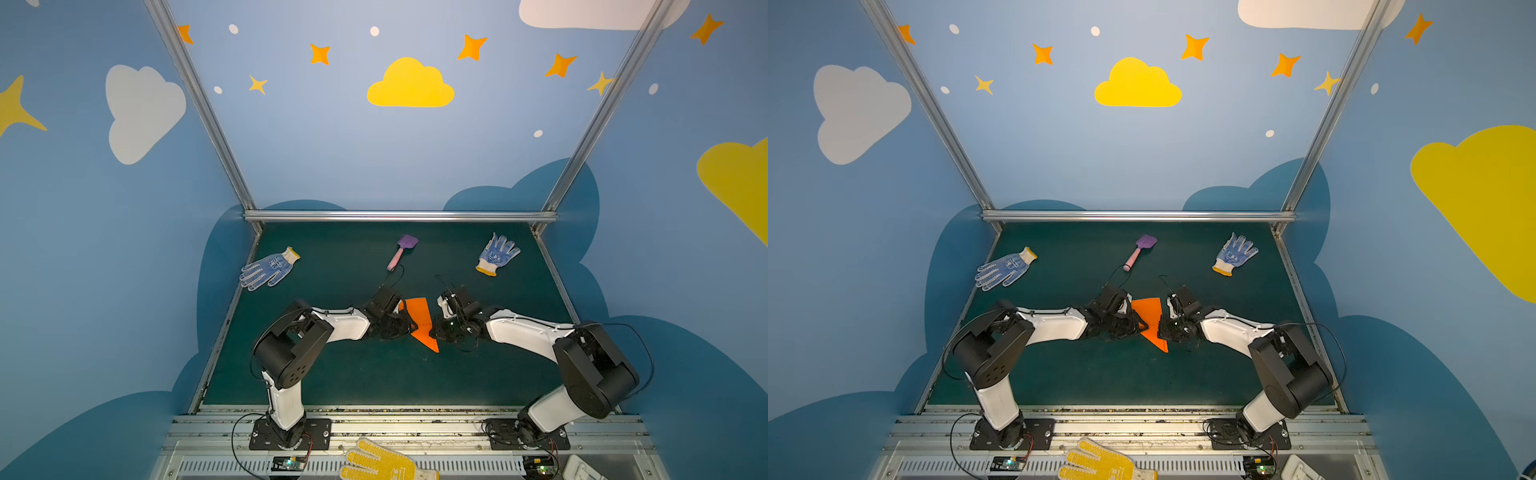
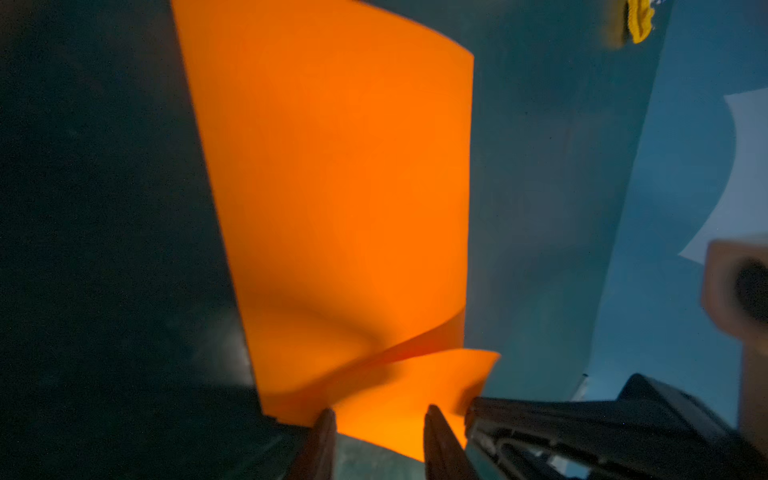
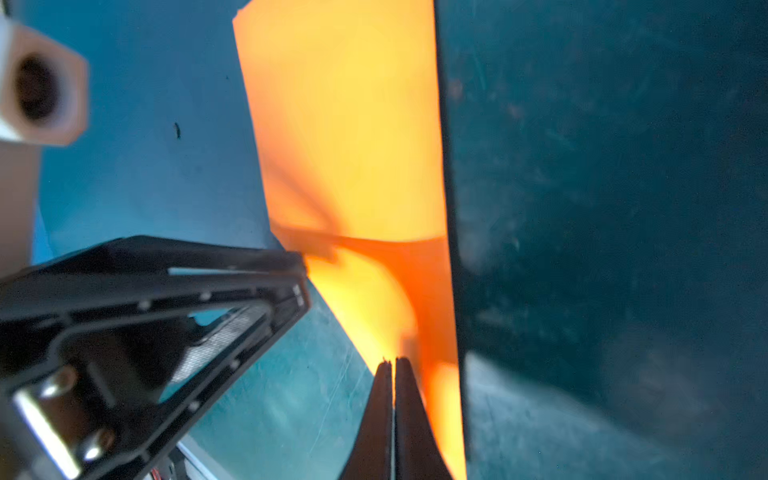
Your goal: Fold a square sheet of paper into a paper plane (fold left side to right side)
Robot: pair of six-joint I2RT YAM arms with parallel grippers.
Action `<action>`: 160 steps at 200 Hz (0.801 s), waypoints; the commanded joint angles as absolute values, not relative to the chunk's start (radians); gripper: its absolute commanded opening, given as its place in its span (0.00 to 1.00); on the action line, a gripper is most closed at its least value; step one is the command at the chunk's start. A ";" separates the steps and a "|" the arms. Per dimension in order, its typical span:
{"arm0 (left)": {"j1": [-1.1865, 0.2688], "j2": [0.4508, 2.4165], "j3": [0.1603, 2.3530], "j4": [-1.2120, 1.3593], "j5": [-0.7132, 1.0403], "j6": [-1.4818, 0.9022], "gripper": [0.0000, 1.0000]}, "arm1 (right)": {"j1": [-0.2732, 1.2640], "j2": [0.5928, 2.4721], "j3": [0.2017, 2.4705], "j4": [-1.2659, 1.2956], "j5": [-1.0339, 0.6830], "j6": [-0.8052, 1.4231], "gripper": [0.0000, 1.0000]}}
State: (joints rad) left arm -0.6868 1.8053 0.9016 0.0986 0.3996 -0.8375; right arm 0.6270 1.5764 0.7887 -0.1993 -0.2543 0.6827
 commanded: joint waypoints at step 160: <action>-0.608 1.827 0.882 0.121 0.468 -0.867 0.50 | 0.568 1.634 0.835 -0.183 -0.288 0.618 0.00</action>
State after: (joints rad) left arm -0.6106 1.8011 0.8837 0.1165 0.4629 -0.8585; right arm 0.5762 1.6005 0.8059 -0.1883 -0.2790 0.6407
